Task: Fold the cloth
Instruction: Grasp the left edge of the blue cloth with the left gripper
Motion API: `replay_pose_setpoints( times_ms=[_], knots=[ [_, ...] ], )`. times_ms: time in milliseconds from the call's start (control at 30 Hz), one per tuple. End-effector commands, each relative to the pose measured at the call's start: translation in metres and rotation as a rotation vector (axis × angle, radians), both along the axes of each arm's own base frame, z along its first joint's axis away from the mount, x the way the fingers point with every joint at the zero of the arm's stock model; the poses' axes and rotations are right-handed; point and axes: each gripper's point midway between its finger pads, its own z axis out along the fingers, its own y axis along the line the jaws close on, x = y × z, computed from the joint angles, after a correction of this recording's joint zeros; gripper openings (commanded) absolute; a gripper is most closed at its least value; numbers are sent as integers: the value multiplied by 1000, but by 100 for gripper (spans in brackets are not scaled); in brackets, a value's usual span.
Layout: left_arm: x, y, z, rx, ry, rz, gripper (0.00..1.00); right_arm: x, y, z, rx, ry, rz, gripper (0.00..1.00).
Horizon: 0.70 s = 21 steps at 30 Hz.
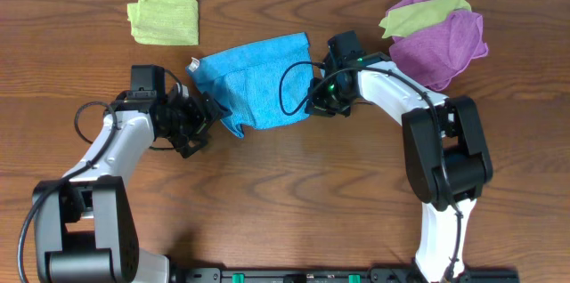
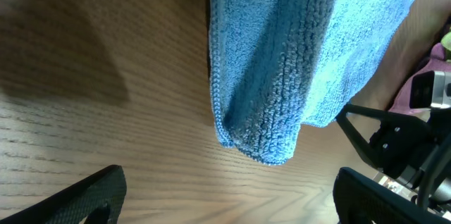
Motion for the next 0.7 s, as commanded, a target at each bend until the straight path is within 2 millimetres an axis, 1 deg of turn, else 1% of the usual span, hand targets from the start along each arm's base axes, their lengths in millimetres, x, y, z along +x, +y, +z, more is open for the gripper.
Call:
replay_pose_setpoints(
  times_ms=[0,33,67,100,133,167,200,300,500,667],
  knots=[
    [-3,-3,-8,27,22,-2,100,-5,-9,-19,-46,27,2,1],
    [-3,-3,-10,40,30,5,90,-5,-9,-18,-50,24,1,1],
    [-5,-2,-12,48,41,15,82,-5,-10,-18,-51,24,1,1],
    [-6,-2,-14,57,52,23,80,-5,-10,-18,-54,24,0,1],
    [-9,0,-18,68,64,32,80,-5,-11,-17,-54,24,-2,1],
    [-12,2,-21,75,83,48,86,-5,-11,-16,-54,24,-2,1],
    [-15,3,-25,79,101,65,94,-5,-11,-16,-54,23,-1,1],
    [-21,3,-34,67,134,120,97,-6,-11,-17,-56,27,1,1],
    [-28,2,-53,20,174,241,97,-6,-12,-17,-56,30,1,1],
    [-25,0,-58,-20,158,295,94,-6,-12,-17,-56,30,1,1]
  ],
)
